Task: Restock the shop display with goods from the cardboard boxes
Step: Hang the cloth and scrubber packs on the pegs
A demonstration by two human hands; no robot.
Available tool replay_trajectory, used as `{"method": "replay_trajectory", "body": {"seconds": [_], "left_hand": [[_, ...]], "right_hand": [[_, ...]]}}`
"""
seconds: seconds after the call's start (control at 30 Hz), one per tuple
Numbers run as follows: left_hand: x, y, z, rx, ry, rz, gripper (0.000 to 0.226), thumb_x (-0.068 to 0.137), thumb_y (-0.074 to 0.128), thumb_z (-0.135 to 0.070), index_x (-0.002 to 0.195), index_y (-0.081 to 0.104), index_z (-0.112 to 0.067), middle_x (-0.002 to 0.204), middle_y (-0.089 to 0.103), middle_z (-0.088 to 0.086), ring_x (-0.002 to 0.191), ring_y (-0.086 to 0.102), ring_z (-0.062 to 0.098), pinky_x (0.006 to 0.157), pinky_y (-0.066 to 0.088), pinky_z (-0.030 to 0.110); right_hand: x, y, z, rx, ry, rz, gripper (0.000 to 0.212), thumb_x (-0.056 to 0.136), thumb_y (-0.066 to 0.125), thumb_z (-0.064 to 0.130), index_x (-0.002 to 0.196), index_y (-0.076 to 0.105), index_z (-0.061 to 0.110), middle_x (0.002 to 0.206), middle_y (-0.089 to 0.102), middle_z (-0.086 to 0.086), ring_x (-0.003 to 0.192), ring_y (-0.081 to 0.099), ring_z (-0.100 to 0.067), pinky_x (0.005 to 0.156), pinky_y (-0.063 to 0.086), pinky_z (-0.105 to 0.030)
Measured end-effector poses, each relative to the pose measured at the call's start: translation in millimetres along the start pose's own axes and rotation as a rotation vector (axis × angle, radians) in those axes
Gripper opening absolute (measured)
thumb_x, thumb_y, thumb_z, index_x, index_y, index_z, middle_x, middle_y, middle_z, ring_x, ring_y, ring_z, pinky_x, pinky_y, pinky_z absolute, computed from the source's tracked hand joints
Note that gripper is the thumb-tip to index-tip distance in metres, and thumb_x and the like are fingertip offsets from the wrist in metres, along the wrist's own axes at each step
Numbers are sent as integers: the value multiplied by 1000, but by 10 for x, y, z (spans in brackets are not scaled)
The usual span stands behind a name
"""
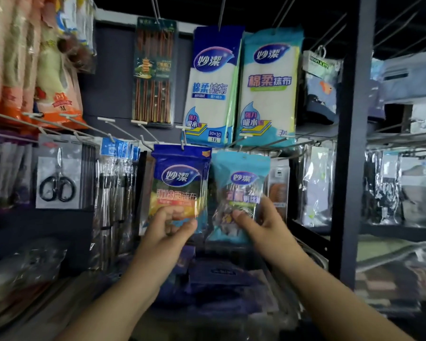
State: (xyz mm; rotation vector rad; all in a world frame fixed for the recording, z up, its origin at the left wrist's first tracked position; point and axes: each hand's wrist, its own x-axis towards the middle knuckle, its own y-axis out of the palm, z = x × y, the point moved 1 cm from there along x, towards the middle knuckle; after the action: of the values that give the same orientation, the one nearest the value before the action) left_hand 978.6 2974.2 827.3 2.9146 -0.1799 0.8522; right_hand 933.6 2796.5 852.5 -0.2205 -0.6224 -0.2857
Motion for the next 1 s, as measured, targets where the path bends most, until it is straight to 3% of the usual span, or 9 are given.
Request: {"method": "replay_trajectory", "body": {"seconds": [0.1,0.2,0.37,0.5,0.6,0.8,1.0], "left_hand": [[-25,-84,41,18,-33,-12,14,89,63,-15,98,59,-24,102,61,-5,93,60,9,65,43,24],[-51,-139,67,0,-55,-8,15,90,61,-9,96,60,-22,96,62,-3,88,60,11,64,43,24],[-66,-230,103,-3,-50,-14,19,89,61,-5,102,62,-19,94,63,1,84,59,14,65,44,25],[-59,-286,140,-2,-44,-17,22,89,60,-3,102,64,-21,94,63,1,81,59,12,65,45,23],[-53,-313,168,-4,-56,-18,22,89,61,-4,98,64,-24,93,65,-1,80,60,12,65,46,26],[-64,-362,217,25,-74,-31,19,89,61,-6,97,61,-24,89,64,0,81,61,17,65,47,29],[-50,-397,222,52,-91,-31,17,89,61,-7,96,61,-23,90,63,0,81,61,18,64,46,29]], "right_hand": [[228,-101,154,-39,39,-30,14,91,64,13,98,53,18,86,69,2,71,68,0,67,53,-17],[360,-90,223,-28,50,-20,16,92,62,12,105,53,14,79,64,8,58,64,5,52,46,-9],[458,-48,201,53,86,-14,25,93,61,13,117,52,11,94,69,3,67,69,-1,56,50,-12],[477,-1,94,50,96,4,26,93,61,13,117,53,9,103,72,-3,79,71,-8,68,55,-17],[493,5,5,58,107,-7,28,92,63,15,118,54,8,103,72,-3,83,72,-11,72,55,-20],[479,-12,-77,85,94,-45,29,92,62,15,119,54,10,104,72,-2,83,71,-8,66,53,-15],[520,-8,58,63,59,-50,25,92,63,16,115,56,12,97,72,1,77,71,-6,67,54,-18]]}}
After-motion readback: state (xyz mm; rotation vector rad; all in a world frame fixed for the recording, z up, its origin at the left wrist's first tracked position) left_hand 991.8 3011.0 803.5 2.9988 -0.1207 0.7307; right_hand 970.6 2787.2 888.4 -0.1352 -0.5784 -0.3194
